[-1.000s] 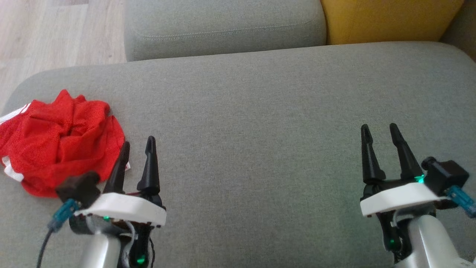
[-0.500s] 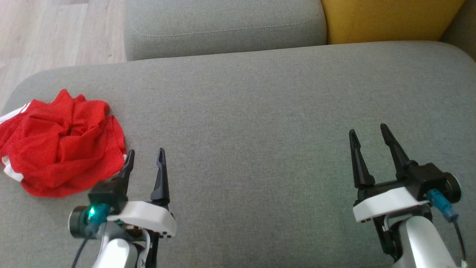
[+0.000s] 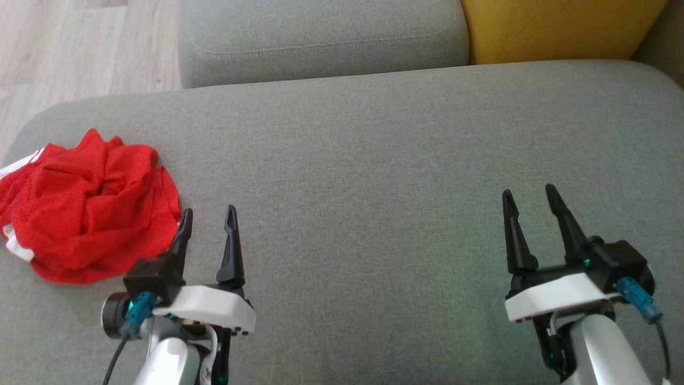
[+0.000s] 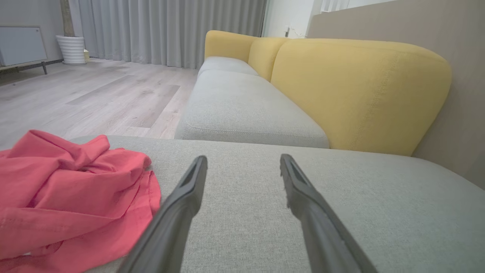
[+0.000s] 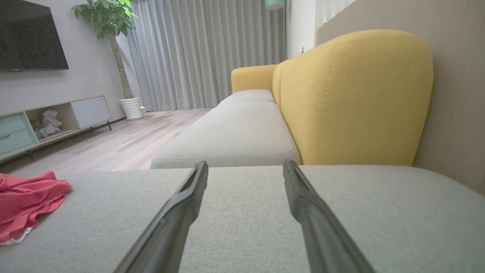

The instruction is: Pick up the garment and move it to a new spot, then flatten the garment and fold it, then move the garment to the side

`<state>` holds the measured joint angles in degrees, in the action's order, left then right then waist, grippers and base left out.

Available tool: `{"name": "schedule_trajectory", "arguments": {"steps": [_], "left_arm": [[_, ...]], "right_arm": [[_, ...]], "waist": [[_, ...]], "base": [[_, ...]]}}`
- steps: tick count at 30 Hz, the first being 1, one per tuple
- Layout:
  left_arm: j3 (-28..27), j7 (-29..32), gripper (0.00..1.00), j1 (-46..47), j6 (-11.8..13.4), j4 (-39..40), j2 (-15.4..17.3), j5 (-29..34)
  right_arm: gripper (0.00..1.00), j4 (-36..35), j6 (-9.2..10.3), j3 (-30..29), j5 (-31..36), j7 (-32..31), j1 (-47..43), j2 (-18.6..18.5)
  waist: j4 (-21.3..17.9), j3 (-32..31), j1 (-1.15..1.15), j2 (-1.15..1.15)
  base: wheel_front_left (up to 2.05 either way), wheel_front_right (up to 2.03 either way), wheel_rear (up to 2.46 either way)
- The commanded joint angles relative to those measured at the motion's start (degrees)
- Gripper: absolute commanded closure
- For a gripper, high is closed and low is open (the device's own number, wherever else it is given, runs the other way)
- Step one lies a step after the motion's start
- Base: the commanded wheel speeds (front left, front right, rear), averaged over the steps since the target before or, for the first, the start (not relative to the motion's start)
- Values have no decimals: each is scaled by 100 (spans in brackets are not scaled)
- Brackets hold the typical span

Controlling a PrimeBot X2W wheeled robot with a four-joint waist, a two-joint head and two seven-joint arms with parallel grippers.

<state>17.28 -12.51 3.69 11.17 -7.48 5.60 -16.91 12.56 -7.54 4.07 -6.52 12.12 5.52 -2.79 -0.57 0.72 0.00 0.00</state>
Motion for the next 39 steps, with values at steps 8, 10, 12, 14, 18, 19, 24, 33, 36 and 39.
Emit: {"name": "schedule_trajectory", "arguments": {"steps": [8, 10, 12, 14, 18, 19, 24, 33, 36, 39], "left_arm": [[-383, -201, 0, 71, -307, -275, -176, 406], [-397, -235, 0, 66, -355, -517, -205, 458], [-440, -249, 0, 103, -401, -658, -227, 447], [-487, -249, 0, 136, -437, -711, -243, 430], [-544, -249, 0, 163, -470, -724, -260, 449], [-553, -249, 0, 169, -478, -722, -263, 455], [-573, -249, 0, 183, -504, -698, -269, 472], [-521, -249, 0, 229, -390, -531, -271, 429], [-527, -249, 0, 177, -351, -523, -271, 426], [-547, -249, 0, 126, -353, -526, -271, 461]], "right_arm": [[0, 84, 5, 314, -503, -31, 314, -9], [0, 141, 5, 312, -606, -71, 309, -9], [0, 187, 5, 317, -596, -100, 324, -10], [0, 215, 5, 317, -608, -110, 331, -10], [0, 249, 5, 314, -582, -104, 332, -10], [0, 255, 5, 314, -581, -102, 332, -10], [0, 286, 5, 343, -580, -85, 339, -10], [0, 298, 5, 438, -515, -47, 281, -9], [0, 306, 5, 531, -520, -42, 257, -9], [0, 305, 5, 608, -532, -18, 229, -9]], "waist": [[-5, -22, 0, 0], [-8, -29, 0, 0], [-13, -30, 0, 0], [-14, -31, 0, 0], [-15, -30, 0, 0], [-13, -25, 0, 0], [2, -7, 0, 0], [471, -14, 0, 0], [740, -61, 0, 0], [1047, -117, 0, 0]], "base": [[0, 0, 0], [0, 0, 0], [0, 0, 0], [0, 0, 0], [0, 0, 0], [0, 0, 0], [0, 0, 0], [0, 0, 0], [0, 0, 0], [0, 0, 0]]}}
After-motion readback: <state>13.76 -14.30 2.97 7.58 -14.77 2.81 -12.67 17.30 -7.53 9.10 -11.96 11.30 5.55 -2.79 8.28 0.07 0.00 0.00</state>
